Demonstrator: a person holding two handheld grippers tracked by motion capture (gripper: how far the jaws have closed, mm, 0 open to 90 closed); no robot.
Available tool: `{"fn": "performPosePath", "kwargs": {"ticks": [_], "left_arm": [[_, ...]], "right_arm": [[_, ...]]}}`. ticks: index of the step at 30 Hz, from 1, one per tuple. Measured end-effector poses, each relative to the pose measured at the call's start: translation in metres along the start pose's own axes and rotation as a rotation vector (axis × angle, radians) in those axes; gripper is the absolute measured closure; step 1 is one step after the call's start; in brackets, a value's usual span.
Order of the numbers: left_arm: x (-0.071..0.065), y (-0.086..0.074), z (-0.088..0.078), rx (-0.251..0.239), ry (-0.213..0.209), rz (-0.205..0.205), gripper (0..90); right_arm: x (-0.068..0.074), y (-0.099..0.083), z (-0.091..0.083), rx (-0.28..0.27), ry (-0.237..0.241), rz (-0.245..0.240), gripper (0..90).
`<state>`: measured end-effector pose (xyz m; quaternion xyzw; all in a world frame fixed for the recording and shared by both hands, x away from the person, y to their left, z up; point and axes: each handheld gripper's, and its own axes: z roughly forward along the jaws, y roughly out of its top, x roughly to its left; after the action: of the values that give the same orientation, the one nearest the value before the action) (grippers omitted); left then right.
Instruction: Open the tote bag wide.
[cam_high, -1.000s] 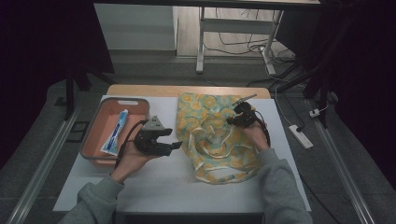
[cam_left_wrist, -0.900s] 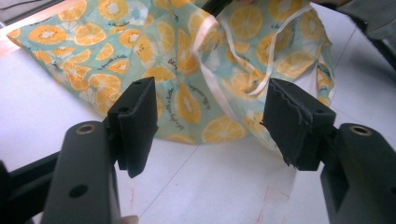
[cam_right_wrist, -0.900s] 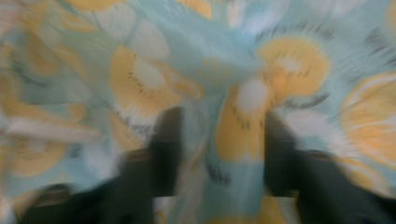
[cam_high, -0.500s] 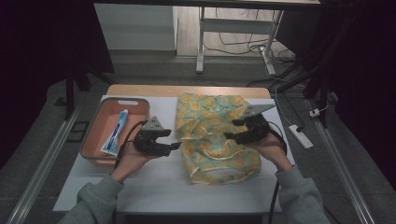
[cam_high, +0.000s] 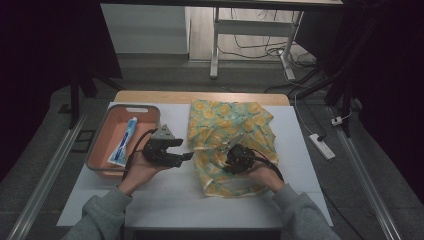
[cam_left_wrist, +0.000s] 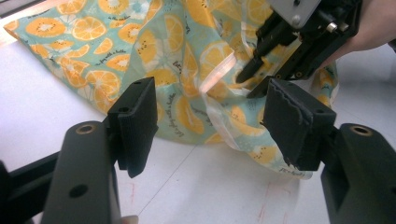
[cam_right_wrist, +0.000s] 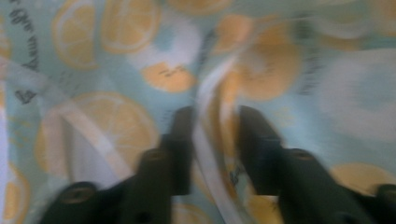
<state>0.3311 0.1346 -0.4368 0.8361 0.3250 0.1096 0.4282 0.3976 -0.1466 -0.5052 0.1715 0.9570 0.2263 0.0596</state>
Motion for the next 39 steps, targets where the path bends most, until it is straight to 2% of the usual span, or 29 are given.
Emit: {"fn": "performPosePath", "kwargs": {"ticks": [2, 4, 5, 8, 10, 13, 14, 15, 16, 17, 18, 19, 21, 22, 23, 25, 26, 27, 28, 29, 31, 32, 36, 37, 38, 39], "left_arm": [[0.001, 0.000, 0.000, -0.002, 0.000, -0.003, 35.3], [0.001, -0.001, -0.001, -0.003, 0.001, -0.004, 35.3], [0.001, -0.001, -0.001, -0.004, 0.000, -0.004, 35.3], [0.001, 0.000, 0.000, -0.004, 0.000, -0.004, 35.3], [0.001, 0.000, 0.000, -0.001, -0.003, -0.001, 35.3], [0.000, 0.000, 0.001, 0.001, -0.005, 0.003, 35.3], [0.000, 0.000, 0.001, 0.001, -0.005, 0.003, 35.3], [0.000, 0.000, 0.001, 0.000, -0.005, 0.003, 35.3], [-0.001, 0.000, 0.001, 0.000, -0.005, 0.004, 35.3], [-0.001, 0.000, 0.001, 0.000, -0.006, 0.004, 35.3], [-0.001, 0.000, 0.001, 0.002, -0.007, 0.007, 35.3], [-0.001, 0.000, 0.001, 0.001, -0.007, 0.005, 35.4], [0.000, 0.000, 0.001, 0.002, -0.007, 0.004, 35.4], [0.000, 0.000, 0.002, 0.005, -0.008, 0.004, 35.4], [0.000, -0.001, 0.002, 0.005, -0.009, 0.005, 35.4], [0.000, -0.001, 0.003, 0.009, -0.009, 0.005, 35.3], [0.000, -0.001, 0.004, 0.011, -0.010, 0.007, 35.4], [0.001, -0.002, 0.004, 0.014, -0.011, 0.006, 35.4], [0.001, -0.002, 0.005, 0.015, -0.011, 0.006, 35.4], [0.001, -0.002, 0.006, 0.016, -0.011, 0.005, 35.4], [0.002, -0.003, 0.007, 0.020, -0.011, 0.002, 35.3], [0.002, -0.003, 0.008, 0.022, -0.011, 0.003, 35.4], [0.001, -0.003, 0.008, 0.024, -0.012, 0.007, 35.3], [0.001, -0.003, 0.008, 0.024, -0.012, 0.008, 35.4], [0.000, -0.003, 0.008, 0.023, -0.012, 0.008, 35.4], [0.000, -0.003, 0.008, 0.023, -0.012, 0.008, 35.4]], "right_arm": [[0.001, 0.001, -0.002, 0.011, -0.011, -0.006, 87.8], [0.001, 0.001, -0.005, 0.012, -0.008, -0.014, 88.6], [0.005, 0.002, -0.015, -0.006, -0.014, -0.041, 89.1], [0.010, 0.007, -0.047, -0.114, -0.053, -0.059, 89.2], [0.010, 0.011, -0.074, -0.192, -0.099, -0.060, 89.2], [-0.002, 0.015, -0.110, -0.275, -0.166, -0.035, 89.0], [-0.002, 0.015, -0.110, -0.275, -0.166, -0.035, 89.0], [-0.017, 0.015, -0.124, -0.305, -0.201, -0.001, 88.9], [-0.017, 0.015, -0.124, -0.305, -0.201, -0.001, 88.9], [-0.034, 0.013, -0.130, -0.314, -0.218, 0.045, 88.8], [-0.034, 0.013, -0.130, -0.314, -0.218, 0.045, 88.8], [-0.052, 0.008, -0.129, -0.306, -0.244, 0.093, 88.8], [-0.071, 0.000, -0.122, -0.295, -0.237, 0.143, 88.8], [-0.071, 0.000, -0.122, -0.295, -0.237, 0.143, 88.8], [-0.081, -0.004, -0.116, -0.284, -0.237, 0.169, 88.8], [-0.104, -0.019, -0.099, -0.257, -0.195, 0.230, 86.2], [-0.109, -0.023, -0.094, -0.258, -0.176, 0.247, 80.1], [-0.109, -0.023, -0.094, -0.258, -0.176, 0.247, 80.1], [-0.116, -0.029, -0.086, -0.272, -0.117, 0.292, 58.4], [-0.116, -0.029, -0.086, -0.272, -0.117, 0.292, 58.4], [-0.118, -0.032, -0.078, -0.269, -0.109, 0.307, 46.9], [-0.118, -0.032, -0.072, -0.252, -0.108, 0.322, 39.8], [-0.116, -0.029, -0.063, -0.205, -0.078, 0.316, 39.0], [-0.113, -0.027, -0.054, -0.162, -0.066, 0.304, 44.9], [-0.113, -0.027, -0.054, -0.162, -0.066, 0.304, 44.9], [-0.112, -0.025, -0.047, -0.114, -0.075, 0.297, 59.2]]}}
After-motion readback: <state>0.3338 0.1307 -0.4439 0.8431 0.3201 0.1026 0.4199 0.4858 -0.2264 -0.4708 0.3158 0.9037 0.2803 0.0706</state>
